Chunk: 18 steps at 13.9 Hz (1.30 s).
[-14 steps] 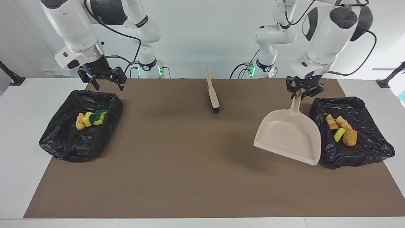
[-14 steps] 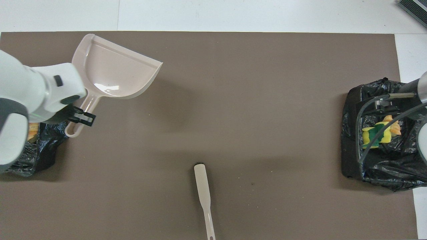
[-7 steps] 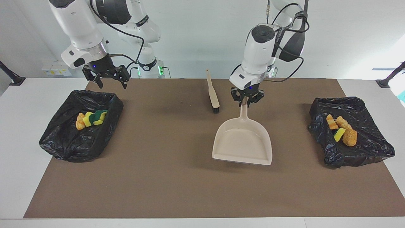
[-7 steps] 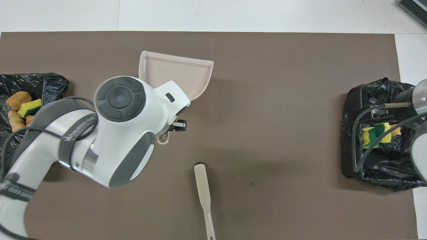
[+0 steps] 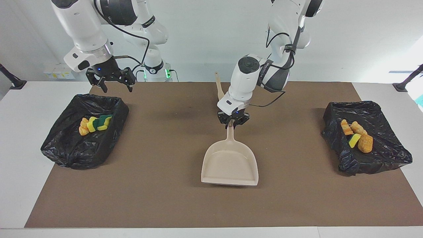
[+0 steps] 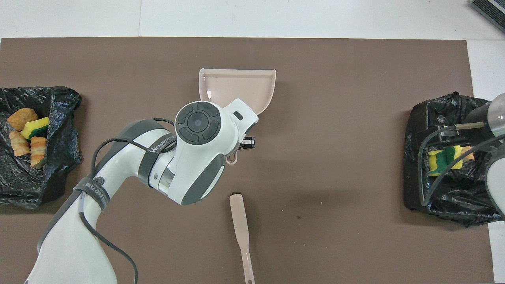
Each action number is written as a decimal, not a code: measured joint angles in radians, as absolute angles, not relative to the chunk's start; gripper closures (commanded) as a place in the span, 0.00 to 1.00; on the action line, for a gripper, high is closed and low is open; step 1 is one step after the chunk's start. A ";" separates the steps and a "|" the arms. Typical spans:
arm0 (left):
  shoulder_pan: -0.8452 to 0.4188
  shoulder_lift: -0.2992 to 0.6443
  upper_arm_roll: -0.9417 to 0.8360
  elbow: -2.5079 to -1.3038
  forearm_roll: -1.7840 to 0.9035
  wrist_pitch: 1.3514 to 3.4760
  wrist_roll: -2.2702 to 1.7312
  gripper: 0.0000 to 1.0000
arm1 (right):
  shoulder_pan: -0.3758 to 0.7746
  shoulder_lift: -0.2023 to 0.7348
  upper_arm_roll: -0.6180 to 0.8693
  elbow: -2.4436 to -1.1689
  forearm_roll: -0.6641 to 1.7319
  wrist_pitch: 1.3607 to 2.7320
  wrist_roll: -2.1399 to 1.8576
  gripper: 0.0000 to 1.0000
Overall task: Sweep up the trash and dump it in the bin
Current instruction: 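Lift the emptied dustpan with the left gripper and set it mid-table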
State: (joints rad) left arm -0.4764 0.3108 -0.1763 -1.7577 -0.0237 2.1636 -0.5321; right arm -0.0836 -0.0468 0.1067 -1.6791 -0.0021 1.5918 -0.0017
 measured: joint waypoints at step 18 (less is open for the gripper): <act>-0.508 0.385 -0.137 -1.728 -0.031 2.206 -0.729 0.00 | -0.086 -0.031 0.107 -1.645 -0.024 1.557 -0.075 0.00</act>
State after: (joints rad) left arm -0.5082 0.3853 -0.1370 -1.7285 -0.0314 2.2060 -0.7285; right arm -0.0857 -0.0307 0.1070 -1.6446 -0.0239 1.5567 -0.0751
